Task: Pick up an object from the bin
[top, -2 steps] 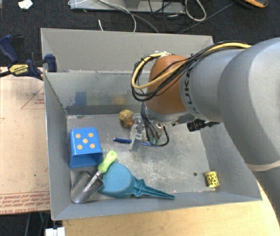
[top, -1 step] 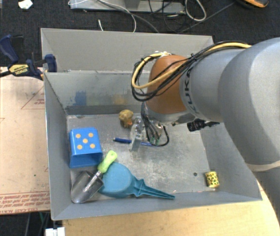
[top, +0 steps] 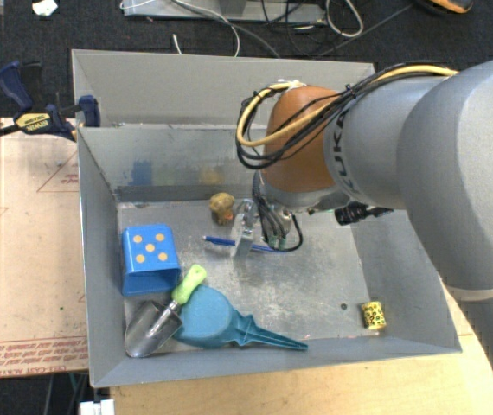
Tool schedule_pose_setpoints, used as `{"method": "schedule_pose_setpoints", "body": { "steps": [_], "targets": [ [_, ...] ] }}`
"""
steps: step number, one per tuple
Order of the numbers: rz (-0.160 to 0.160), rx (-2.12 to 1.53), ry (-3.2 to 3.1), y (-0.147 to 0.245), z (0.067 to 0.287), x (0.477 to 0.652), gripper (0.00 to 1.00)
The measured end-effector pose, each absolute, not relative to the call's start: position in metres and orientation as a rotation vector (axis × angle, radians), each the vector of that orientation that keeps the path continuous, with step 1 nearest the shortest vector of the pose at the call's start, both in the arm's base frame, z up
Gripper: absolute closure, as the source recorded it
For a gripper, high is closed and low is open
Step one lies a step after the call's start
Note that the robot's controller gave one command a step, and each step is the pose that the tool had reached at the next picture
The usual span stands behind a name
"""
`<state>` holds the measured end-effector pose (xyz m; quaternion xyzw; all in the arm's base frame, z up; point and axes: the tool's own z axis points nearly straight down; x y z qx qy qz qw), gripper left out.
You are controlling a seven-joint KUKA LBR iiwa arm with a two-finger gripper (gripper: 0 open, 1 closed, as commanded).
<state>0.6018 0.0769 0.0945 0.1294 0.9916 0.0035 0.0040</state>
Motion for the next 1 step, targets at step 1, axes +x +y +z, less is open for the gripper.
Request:
{"method": "schedule_pose_setpoints", "body": {
  "steps": [1],
  "targets": [
    [0.012, 0.404, 3.105, 0.077, 0.1143, 0.6024, 1.0]
  ]
}}
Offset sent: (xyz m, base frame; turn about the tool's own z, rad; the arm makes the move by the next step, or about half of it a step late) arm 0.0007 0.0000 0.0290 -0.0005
